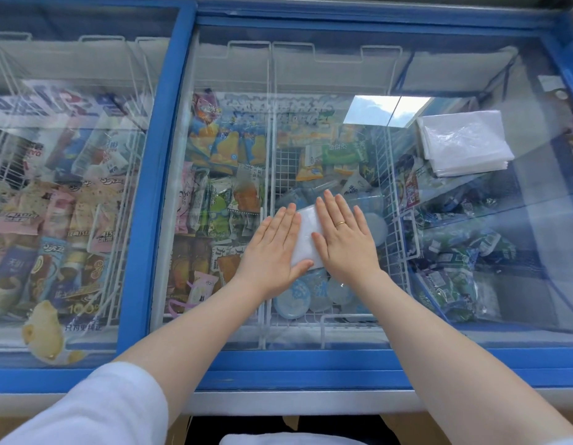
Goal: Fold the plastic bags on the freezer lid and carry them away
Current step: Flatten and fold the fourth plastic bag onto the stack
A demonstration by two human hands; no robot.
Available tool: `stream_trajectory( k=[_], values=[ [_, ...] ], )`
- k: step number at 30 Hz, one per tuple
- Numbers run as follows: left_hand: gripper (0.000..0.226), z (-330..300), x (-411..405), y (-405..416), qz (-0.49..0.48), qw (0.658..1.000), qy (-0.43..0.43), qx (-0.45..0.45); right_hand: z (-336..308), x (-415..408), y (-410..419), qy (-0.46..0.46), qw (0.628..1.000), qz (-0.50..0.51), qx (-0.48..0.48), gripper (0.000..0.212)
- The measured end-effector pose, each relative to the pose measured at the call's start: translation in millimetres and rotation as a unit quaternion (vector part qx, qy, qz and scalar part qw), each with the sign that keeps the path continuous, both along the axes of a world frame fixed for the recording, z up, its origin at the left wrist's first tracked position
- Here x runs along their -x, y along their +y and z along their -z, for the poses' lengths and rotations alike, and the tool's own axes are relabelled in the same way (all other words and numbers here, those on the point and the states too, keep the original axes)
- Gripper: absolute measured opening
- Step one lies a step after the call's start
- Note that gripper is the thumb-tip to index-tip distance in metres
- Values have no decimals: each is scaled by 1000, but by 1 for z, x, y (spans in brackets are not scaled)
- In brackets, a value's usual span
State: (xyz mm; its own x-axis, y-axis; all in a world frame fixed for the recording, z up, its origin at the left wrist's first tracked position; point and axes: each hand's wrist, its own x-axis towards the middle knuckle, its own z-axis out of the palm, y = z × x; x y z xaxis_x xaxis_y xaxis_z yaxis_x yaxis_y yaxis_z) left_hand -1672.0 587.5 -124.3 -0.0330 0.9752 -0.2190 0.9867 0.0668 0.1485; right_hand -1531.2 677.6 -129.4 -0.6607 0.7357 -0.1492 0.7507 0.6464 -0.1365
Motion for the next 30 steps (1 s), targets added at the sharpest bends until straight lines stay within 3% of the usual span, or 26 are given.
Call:
stream_trajectory(
  k=[3, 6, 9, 12, 17, 20, 25, 30],
  values=[
    [76, -9, -3, 4, 3, 1000, 10, -2, -3, 0, 0, -11, 999, 29, 18, 71],
    [67, -16, -13, 13, 63, 997, -13, -35, -2, 0, 0, -19, 999, 35, 27, 62],
    [68, -12, -8, 16, 95, 995, -21, -8, 1, -1, -1, -24, 999, 34, 20, 66],
    [70, -7, 2, 6, 77, 997, -11, 14, 0, -7, 1, -26, 997, 65, 26, 74],
    [64, -7, 11, -7, 50, 998, -22, 20, -10, -18, -5, -62, 990, 124, 39, 57],
    [66, -10, 19, -13, 28, 999, -29, 26, -22, -6, -13, -56, 979, 190, 46, 60],
    [79, -15, 24, -6, 10, 998, -49, 47, -44, 10, -12, 61, 941, 317, 104, 79],
    [81, -16, 22, -6, -5, 997, -63, 43, -58, 12, 1, 107, 870, 425, 227, 72]
  ],
)
